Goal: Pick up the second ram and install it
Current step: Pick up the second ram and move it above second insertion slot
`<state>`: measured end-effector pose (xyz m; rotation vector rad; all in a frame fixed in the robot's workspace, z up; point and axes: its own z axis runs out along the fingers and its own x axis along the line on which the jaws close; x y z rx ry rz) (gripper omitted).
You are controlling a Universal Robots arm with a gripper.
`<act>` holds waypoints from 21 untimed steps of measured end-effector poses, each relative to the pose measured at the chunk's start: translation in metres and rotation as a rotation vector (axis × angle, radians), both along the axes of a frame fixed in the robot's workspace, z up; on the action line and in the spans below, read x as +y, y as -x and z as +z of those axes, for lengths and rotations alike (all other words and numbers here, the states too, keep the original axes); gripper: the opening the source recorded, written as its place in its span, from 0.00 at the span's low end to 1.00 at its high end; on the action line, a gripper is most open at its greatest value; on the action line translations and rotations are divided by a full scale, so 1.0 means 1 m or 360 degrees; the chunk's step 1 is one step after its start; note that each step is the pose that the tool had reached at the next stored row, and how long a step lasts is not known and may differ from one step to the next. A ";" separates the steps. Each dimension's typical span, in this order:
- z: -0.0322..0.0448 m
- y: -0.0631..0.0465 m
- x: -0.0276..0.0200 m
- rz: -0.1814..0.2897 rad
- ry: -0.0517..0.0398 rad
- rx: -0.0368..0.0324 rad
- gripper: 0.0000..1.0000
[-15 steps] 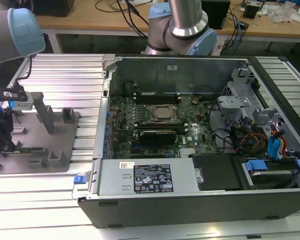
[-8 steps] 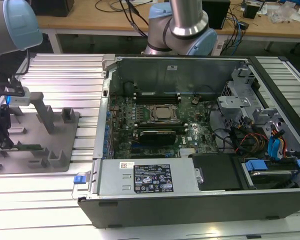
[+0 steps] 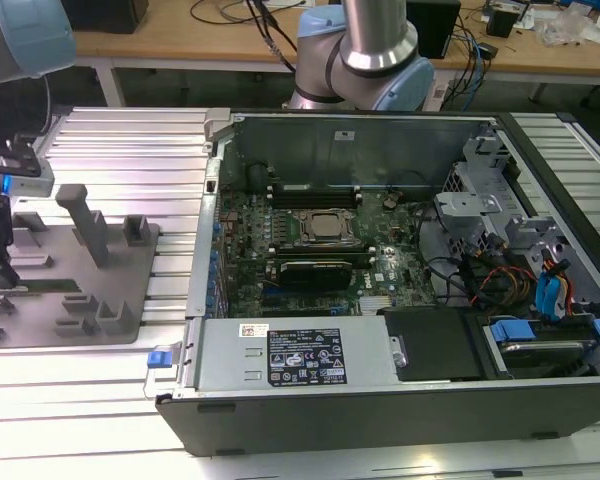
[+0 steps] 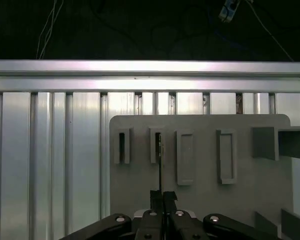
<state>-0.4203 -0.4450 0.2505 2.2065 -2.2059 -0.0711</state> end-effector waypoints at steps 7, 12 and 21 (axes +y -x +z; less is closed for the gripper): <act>0.0364 -0.001 0.0000 0.0000 0.0000 0.0000 0.09; 0.0575 -0.001 0.0000 0.0000 0.0000 0.0000 0.09; 0.0914 -0.001 0.0000 0.0000 0.0000 0.0000 0.09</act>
